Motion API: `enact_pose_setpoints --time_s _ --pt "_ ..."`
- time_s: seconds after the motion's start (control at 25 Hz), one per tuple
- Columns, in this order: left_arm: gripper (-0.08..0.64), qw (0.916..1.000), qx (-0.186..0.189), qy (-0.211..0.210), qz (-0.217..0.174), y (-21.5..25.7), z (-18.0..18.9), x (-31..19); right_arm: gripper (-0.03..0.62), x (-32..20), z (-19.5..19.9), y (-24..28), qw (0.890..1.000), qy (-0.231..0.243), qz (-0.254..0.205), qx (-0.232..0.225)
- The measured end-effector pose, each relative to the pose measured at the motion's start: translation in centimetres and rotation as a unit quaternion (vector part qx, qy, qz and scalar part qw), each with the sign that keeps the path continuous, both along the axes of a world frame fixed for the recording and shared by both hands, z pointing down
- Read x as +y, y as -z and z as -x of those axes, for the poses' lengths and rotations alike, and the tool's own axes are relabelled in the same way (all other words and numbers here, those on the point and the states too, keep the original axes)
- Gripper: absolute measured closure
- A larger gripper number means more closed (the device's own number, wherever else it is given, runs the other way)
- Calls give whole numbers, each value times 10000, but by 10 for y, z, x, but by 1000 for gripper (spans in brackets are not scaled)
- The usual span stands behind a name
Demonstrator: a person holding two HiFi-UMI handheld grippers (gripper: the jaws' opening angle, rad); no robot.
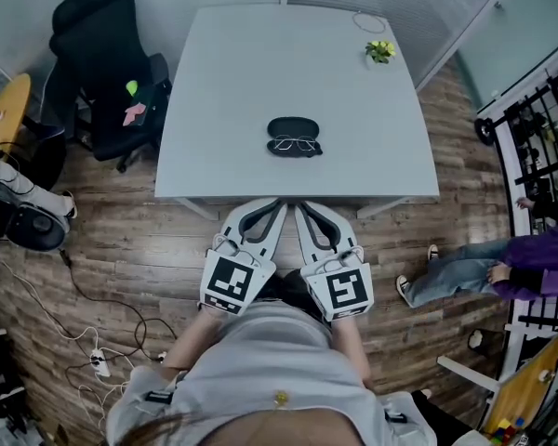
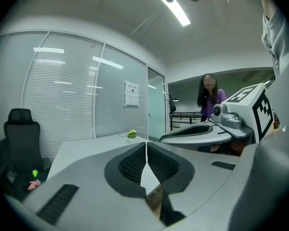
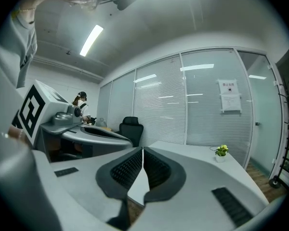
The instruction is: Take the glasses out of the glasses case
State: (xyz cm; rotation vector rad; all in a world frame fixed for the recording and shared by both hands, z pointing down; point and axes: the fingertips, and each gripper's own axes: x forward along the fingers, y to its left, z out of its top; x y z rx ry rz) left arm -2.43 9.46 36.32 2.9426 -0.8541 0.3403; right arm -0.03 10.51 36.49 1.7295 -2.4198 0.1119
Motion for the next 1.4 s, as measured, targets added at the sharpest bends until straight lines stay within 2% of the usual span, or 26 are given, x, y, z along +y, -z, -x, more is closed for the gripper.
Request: enact_pose_setpoints --time_s 0.36,1.04,1.4 --pt "529 9997 134 146 112 -1 3 -27 572 -26 -4 -4 9999 14 103 10" --pt "529 9993 90 327 140 -2 -43 -134 572 -142 -43 -11 9990 409 162 64" --pt "529 9982 -27 515 299 -16 -59 -173 572 -182 -63 -36 9953 709 456 483"
